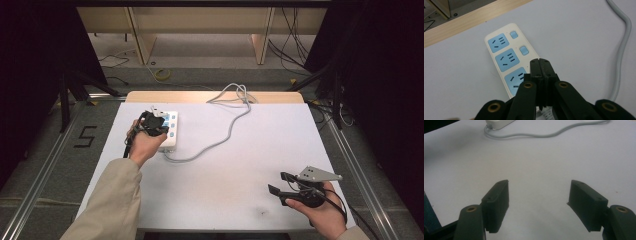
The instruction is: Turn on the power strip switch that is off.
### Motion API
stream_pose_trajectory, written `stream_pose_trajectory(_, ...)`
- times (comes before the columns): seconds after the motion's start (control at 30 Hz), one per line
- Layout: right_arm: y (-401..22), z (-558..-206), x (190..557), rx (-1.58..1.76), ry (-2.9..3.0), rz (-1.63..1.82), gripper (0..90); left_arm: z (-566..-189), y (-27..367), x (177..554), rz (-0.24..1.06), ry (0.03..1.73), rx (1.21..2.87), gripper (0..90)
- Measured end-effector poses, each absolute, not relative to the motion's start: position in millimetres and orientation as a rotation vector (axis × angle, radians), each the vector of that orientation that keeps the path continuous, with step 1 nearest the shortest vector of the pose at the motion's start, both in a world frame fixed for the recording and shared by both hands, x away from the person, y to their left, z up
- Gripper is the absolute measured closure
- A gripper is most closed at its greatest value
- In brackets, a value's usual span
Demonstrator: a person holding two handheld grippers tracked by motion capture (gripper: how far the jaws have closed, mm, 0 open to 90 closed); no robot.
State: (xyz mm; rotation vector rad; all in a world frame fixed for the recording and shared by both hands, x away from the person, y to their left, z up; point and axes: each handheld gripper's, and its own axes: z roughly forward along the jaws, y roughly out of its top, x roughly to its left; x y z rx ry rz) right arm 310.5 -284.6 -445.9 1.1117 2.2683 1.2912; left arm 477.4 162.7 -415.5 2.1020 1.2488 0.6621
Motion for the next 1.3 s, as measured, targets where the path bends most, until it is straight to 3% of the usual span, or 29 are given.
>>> stream_pose_trajectory(1.3,-285,-446,311,1.119,2.266,1.292,32.9,-414,157,492,0.668,1.252,2.115,89.9)
